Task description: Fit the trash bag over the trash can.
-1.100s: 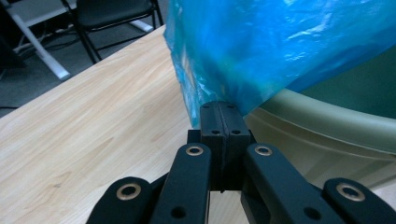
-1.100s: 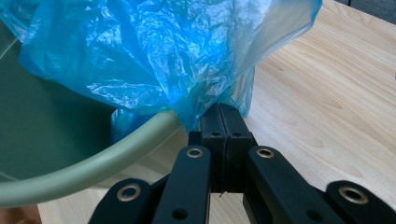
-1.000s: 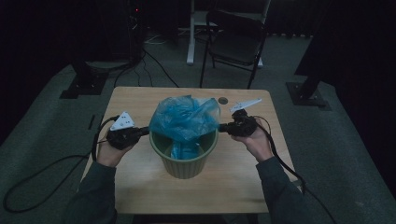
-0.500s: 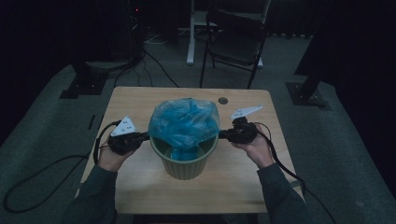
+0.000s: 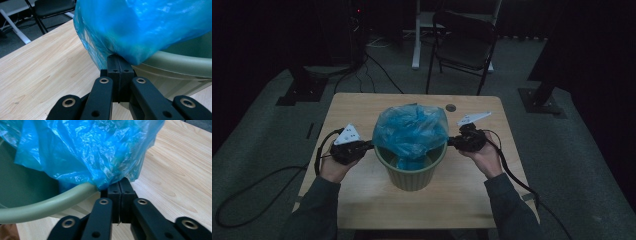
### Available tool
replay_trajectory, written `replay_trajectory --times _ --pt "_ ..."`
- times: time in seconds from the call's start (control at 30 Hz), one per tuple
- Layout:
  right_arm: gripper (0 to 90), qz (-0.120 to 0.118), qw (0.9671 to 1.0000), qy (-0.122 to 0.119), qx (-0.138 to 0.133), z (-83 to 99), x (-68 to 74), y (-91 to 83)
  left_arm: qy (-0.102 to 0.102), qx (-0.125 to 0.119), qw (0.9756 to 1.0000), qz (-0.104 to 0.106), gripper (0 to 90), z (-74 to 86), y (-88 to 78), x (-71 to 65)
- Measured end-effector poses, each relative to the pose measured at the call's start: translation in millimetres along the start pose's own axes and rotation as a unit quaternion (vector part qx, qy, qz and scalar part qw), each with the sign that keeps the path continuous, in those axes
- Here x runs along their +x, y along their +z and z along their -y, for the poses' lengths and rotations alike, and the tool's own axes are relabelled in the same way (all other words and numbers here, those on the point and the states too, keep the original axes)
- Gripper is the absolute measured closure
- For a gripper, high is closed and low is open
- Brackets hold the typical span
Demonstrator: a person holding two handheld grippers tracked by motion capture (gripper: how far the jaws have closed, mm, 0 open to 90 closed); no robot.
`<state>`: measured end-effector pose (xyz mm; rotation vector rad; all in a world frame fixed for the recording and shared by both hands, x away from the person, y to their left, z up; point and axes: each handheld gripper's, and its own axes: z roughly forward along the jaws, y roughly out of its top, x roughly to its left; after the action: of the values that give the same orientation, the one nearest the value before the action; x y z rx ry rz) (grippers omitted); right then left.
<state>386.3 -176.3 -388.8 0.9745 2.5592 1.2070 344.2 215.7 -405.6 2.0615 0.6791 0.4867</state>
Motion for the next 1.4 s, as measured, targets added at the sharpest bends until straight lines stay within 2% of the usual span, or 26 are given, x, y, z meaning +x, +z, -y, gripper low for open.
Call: replay_trajectory --times 0.13,0.27,0.53,0.57,0.67,0.87,0.9,0.97,1.07,1.2,1.27,1.4 --pt "84.7 -0.011 0.9999 0.001 -0.002 6.8 -1.0 -4.3 0.000 -0.007 1.0000 0.002 90.0 1.5 -6.2 -1.3" --pt "88.6 -0.025 0.9997 -0.005 -0.004 12.8 1.2 -9.7 0.000 -0.012 0.9999 0.004 90.0 4.4 -12.3 -4.5" --pt "89.4 -0.054 0.9983 -0.021 -0.001 15.1 11.1 -14.7 0.013 -0.009 0.9996 0.025 90.0 9.9 -19.4 -20.2" --pt "89.5 -0.056 0.9981 -0.024 0.001 15.3 13.1 -14.0 0.017 -0.006 0.9996 0.023 90.0 10.0 -19.3 -22.5" --pt "89.8 -0.051 0.9982 -0.029 0.005 15.9 16.1 -13.5 0.017 -0.004 0.9997 0.019 90.0 10.3 -19.9 -24.5" --pt "90.0 -0.037 0.9990 -0.022 0.005 14.7 17.2 -13.2 0.013 -0.006 0.9998 0.013 90.0 8.9 -16.7 -25.5" --pt "90.0 -0.031 0.9993 -0.020 0.004 13.8 16.4 -12.6 0.014 -0.004 0.9999 0.005 90.0 6.1 -13.0 -24.5" --pt "90.0 -0.017 0.9998 -0.009 0.002 10.8 12.8 -10.3 0.011 -0.004 0.9999 -0.002 90.0 3.7 -8.9 -21.5" --pt "90.0 -0.015 0.9999 -0.006 0.001 10.0 11.7 -9.3 0.009 -0.003 0.9999 -0.009 90.0 0.9 -4.2 -17.8" --pt "90.0 0.013 0.9999 0.005 -0.001 2.4 2.9 -3.7 0.011 -0.001 0.9995 -0.028 90.0 -5.4 7.1 -11.5" --pt "90.0 0.025 0.9997 0.003 0.002 -1.4 -1.3 -1.8 0.008 -0.004 0.9995 -0.029 90.0 -7.0 11.6 -7.6" --pt "90.0 0.031 0.9994 0.012 -0.004 -3.6 -8.7 0.8 0.006 -0.004 0.9994 -0.033 90.0 -11.4 19.7 -1.9"
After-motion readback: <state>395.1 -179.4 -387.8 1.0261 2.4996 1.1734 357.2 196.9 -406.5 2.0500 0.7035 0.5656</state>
